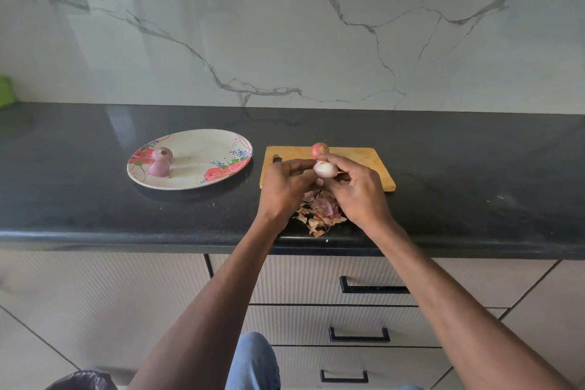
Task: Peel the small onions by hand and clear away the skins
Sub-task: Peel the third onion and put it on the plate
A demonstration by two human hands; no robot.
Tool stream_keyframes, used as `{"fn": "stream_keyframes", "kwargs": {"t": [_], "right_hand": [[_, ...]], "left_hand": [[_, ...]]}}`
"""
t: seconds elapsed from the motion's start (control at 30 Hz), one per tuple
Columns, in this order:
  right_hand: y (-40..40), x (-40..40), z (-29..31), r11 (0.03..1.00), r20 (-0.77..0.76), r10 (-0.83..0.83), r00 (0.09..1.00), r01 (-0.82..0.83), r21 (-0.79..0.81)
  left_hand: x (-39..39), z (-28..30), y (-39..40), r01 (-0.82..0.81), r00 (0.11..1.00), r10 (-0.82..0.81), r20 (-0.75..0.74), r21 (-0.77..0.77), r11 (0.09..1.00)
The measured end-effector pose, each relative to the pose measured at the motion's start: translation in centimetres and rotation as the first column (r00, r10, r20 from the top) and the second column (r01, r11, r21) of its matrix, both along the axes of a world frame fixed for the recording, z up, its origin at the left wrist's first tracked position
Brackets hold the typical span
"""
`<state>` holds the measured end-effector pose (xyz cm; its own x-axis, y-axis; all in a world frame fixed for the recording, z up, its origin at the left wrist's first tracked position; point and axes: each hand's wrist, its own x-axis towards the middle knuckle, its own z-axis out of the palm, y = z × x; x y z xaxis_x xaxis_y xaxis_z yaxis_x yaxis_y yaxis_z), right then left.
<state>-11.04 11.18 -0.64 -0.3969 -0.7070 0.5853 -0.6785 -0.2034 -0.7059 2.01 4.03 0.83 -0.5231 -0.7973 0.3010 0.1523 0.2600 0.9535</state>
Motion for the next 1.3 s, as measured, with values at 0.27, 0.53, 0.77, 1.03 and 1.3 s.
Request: {"fn": "stream_keyframes", "kwargs": {"t": [0.27,0.53,0.77,1.03,1.3], "right_hand": [[0.1,-0.5,0.3,0.982,0.519,0.141,0.843,-0.186,0.035],[0.1,-0.9,0.2,0.988,0.63,0.14,0.764,-0.146,-0.042],[0.2,-0.5,0.5,0.982,0.617,0.184,0.765,-0.165,-0.089],[-0.1,-0.5,0.1,0.997,0.298,0.071,0.952,-0.069,-0.016],[-0.3,-0.5,-0.1,0.999,0.121,0.039,0.992,-0.043,0.03]], "left_hand": [[-0.4,-0.6,-0.6,-0.104,0.995,0.104,0.001,0.034,0.994],[-0.2,-0.1,-0.1,-0.126,0.984,0.138,0.109,-0.106,0.986],[0.0,0.1,0.4,-0.008,1.0,0.008,0.007,-0.033,0.999],[-0.3,-0.3,0.3,-0.098,0.992,0.106,0.06,-0.129,0.987],[-0.3,-0.2,1.0,-0.186,0.969,0.227,0.098,-0.318,0.93]]}}
